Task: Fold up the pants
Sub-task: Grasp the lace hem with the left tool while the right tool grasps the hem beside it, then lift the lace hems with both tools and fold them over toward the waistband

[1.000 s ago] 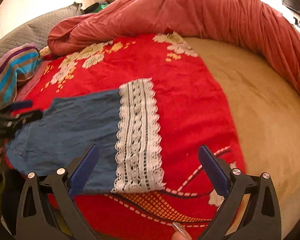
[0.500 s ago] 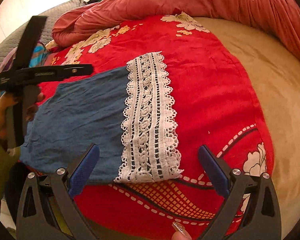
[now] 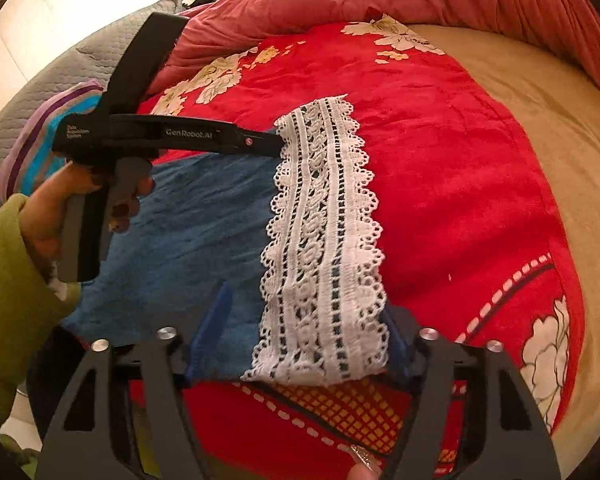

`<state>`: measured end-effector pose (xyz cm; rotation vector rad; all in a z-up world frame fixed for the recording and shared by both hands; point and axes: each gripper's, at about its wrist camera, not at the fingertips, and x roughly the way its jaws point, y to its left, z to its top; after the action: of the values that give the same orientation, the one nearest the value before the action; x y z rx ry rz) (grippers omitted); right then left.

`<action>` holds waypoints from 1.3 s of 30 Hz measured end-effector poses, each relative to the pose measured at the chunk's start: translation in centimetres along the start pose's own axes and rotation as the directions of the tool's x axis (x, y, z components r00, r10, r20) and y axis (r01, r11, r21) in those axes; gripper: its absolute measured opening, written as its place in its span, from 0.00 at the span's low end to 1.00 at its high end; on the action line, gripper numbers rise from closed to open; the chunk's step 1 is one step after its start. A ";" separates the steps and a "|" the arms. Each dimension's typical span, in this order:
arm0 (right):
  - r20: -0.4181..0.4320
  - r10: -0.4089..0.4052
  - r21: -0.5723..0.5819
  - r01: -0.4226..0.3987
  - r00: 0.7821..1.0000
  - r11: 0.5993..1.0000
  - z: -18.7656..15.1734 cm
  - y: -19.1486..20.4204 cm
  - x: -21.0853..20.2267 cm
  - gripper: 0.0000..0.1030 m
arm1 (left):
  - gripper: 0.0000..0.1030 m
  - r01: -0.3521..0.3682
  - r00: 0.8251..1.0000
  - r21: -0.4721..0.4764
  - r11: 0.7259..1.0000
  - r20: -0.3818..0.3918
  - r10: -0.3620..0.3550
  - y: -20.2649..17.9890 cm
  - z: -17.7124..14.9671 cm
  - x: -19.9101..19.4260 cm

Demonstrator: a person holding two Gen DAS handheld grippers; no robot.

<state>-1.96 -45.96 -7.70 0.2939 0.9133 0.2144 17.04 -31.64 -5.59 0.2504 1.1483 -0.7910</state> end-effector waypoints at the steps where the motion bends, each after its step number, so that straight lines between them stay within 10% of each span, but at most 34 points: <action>1: 0.000 0.010 0.006 -0.010 1.000 1.000 0.1 -0.2 0.1 0.60 | 0.62 0.005 1.000 -0.002 1.000 -0.001 -0.005 0.0 0.0 0.2; 6: 0.009 0.065 0.029 -0.065 0.998 0.997 0.5 -0.6 0.8 0.60 | 0.61 0.017 1.000 0.000 1.000 0.004 -0.017 0.0 0.2 0.6; 8: 0.014 0.078 0.027 -0.078 0.997 0.997 0.7 -0.5 1.2 0.60 | 0.46 0.022 1.000 0.017 1.000 0.003 -0.022 -0.4 0.3 0.7; 12: 0.008 0.108 0.015 -0.108 0.994 0.994 1.4 -0.1 1.8 0.26 | 0.20 0.026 1.000 0.061 0.998 0.003 -0.026 -1.7 0.3 0.5; 17: 0.000 0.144 0.006 -0.144 0.990 0.990 1.8 0.8 1.5 0.24 | 0.11 0.001 1.000 0.098 0.995 0.016 -0.003 -2.3 -0.2 0.3; 30: 0.037 0.185 -0.164 -0.177 0.982 0.970 4.0 8.1 -1.7 0.23 | 0.07 0.139 0.974 -0.025 0.990 0.185 -0.132 2.1 -1.8 -7.3; 39: -0.038 0.257 -0.271 -0.257 0.966 0.928 4.2 14.5 0.8 0.23 | 0.10 0.106 0.968 -0.161 0.981 0.242 -0.064 7.7 -6.8 -10.9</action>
<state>1.02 -32.81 -0.95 0.1549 0.8333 0.5793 15.42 -17.68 -0.43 -0.0388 0.9997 -0.7690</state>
